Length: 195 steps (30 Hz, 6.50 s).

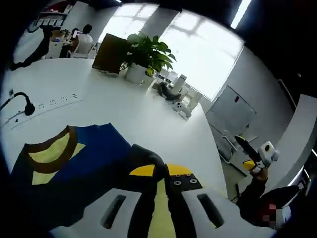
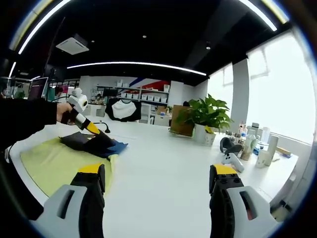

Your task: Fold the garment on the visible template until the final outline fits inside the template.

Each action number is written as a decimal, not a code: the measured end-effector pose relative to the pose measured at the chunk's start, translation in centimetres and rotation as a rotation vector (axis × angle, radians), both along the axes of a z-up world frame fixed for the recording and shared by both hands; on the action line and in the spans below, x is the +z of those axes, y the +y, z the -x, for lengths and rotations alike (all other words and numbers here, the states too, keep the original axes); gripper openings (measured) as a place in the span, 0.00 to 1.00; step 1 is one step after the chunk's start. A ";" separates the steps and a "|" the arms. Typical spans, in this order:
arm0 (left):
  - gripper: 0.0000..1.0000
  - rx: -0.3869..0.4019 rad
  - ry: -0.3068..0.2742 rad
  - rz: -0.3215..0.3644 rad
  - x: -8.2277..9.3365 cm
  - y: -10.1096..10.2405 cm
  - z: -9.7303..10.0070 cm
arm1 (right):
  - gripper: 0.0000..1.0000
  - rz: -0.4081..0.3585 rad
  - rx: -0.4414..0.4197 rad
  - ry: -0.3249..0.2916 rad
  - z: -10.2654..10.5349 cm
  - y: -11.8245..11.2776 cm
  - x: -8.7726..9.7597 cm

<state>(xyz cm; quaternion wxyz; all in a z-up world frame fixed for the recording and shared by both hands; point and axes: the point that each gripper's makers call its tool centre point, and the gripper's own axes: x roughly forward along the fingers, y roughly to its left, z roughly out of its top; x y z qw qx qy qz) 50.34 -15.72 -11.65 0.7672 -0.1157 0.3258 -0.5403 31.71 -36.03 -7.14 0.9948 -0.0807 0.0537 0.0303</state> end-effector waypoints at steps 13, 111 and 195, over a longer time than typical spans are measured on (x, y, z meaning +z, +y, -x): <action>0.07 0.011 0.105 0.014 -2.1 -2.3 2.4 | 0.89 -0.004 -0.010 -0.007 0.1 -0.4 0.1; 0.01 -0.276 -0.635 -0.259 -5.9 -2.7 -5.1 | 0.88 -0.019 -0.041 -0.004 -0.1 -1.4 -0.1; 0.06 -0.120 -0.349 -0.567 -8.0 15.5 -9.3 | 0.88 -0.013 -0.031 0.013 0.1 -1.0 -0.1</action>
